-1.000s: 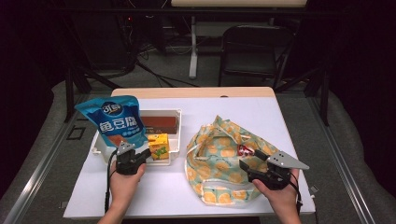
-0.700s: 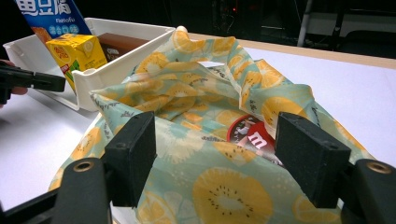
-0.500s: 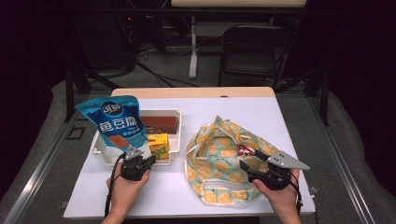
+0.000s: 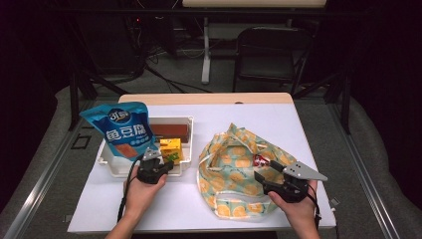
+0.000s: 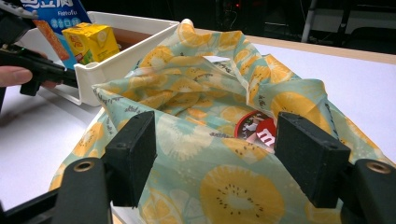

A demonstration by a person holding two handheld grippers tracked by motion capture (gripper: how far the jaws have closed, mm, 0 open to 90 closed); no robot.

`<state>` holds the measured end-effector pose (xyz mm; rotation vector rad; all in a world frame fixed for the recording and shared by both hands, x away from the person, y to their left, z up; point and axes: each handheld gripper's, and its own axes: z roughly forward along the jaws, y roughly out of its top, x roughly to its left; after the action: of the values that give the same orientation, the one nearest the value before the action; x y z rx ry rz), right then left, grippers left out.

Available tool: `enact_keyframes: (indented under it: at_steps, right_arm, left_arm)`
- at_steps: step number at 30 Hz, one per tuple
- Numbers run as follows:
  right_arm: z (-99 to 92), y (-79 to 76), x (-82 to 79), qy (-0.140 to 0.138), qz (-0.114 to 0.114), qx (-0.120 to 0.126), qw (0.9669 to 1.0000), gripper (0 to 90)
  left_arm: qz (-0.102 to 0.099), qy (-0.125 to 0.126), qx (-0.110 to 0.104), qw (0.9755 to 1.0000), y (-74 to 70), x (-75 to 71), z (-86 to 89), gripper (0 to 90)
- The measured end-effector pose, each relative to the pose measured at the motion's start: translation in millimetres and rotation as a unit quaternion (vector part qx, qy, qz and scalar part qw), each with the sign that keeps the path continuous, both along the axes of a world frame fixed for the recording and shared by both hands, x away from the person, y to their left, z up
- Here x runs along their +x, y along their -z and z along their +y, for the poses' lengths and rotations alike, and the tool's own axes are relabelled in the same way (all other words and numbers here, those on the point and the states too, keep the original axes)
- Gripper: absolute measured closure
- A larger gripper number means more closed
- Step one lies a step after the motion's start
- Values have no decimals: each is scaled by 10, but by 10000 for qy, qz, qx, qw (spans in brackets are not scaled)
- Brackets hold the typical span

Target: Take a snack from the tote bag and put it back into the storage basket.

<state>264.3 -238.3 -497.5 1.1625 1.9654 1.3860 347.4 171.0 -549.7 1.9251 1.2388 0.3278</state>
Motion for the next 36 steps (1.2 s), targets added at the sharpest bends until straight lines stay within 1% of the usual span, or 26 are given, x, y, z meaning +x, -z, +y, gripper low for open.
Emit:
enact_keyframes:
  at_steps: [3,5,9,11,12,13,15,17,19,21,22,24,25,27,28,29,30,32,34,35,36]
  right_arm:
    - [7,3,-2,-6,-9,5,10000,297]
    - [7,3,-5,-9,6,5,10000,297]
    - [-5,8,-4,-1,1,10,10000,298]
    - [-11,10,-1,-1,12,17,10000,299]
    - [-12,12,0,-4,16,19,10000,299]
    - [-13,10,0,-17,24,-6,10000,299]
    - [-6,12,1,-15,26,6,10000,299]
    - [0,15,4,6,23,10,10000,300]
    - [-4,17,6,1,40,-19,10000,300]
    - [-12,19,4,14,23,12,10000,300]
    - [-22,15,1,27,37,-21,10000,300]
    - [-33,16,0,48,26,6,10000,300]
    - [-41,15,-2,55,26,-13,10000,301]
    - [-46,14,1,54,29,-17,10000,301]
    - [-42,14,3,55,34,2,10000,301]
    - [-32,16,6,63,19,34,10000,301]
    - [-23,15,7,62,9,29,10000,301]
    - [-8,9,5,53,1,-30,10000,301]
    - [3,6,4,44,-20,-70,10000,301]
    - [3,6,3,46,-20,-74,10000,302]
    - [2,8,3,52,-18,-73,10000,302]
  left_arm:
    - [-33,-17,41,10000,-14,55,-34,900]
    - [-1,-59,-56,10000,-15,85,-22,900]
    - [17,-273,-127,9995,-9,129,41,900]
    - [63,-300,-235,9993,-7,156,68,900]
    - [132,-296,-253,9992,-15,168,76,900]
    - [113,-309,-291,9990,-10,179,76,900]
    - [162,-254,-186,9994,-30,203,66,900]
    - [112,-207,-243,9994,-35,221,49,900]
    - [56,-169,-250,9995,-53,206,46,900]
    - [-39,-169,-243,9996,-90,170,81,891]
    - [-73,-187,-278,9994,-114,148,115,895]
    - [136,-235,-454,9986,-156,126,216,900]
    - [143,-329,-430,9984,-159,124,270,900]
    - [140,-575,-279,9979,-145,150,374,900]
    - [142,-704,-330,9969,-132,169,413,900]
    - [158,-811,-284,9962,-125,190,429,900]
    - [80,-885,-303,9956,-104,216,423,900]
    - [87,-872,-226,9959,-68,268,386,900]
    - [102,-804,-308,9962,-47,293,349,900]
    - [111,-735,-310,9968,-42,300,327,900]
    - [58,-753,-231,9969,-36,303,298,900]
